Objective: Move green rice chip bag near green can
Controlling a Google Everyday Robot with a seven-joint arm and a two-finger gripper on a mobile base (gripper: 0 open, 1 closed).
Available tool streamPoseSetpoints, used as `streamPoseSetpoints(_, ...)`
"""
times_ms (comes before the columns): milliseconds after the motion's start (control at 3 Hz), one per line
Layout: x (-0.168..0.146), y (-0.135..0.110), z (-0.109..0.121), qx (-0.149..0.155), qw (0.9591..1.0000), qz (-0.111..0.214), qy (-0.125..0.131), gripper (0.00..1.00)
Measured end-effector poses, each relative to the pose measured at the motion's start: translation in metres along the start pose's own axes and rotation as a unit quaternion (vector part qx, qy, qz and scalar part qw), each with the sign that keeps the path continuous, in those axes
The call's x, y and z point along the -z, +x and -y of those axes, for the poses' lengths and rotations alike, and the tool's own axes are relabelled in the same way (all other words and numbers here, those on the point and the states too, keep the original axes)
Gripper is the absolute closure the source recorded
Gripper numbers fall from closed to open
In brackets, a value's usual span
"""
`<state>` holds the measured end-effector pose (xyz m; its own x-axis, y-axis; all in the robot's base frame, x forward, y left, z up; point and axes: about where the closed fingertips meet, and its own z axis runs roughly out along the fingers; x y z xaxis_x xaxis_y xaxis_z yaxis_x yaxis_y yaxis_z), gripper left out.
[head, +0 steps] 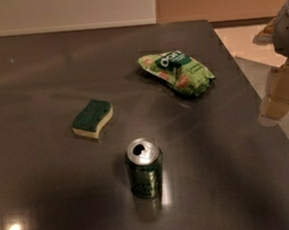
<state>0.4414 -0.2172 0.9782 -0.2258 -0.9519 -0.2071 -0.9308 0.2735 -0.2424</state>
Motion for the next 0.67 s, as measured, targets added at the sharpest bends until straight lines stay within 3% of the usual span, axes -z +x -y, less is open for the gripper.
streamPoseSetpoints(667,-0.035,-0.009,0.059,-0.012,0.9999,0.007,-0.01,0.0)
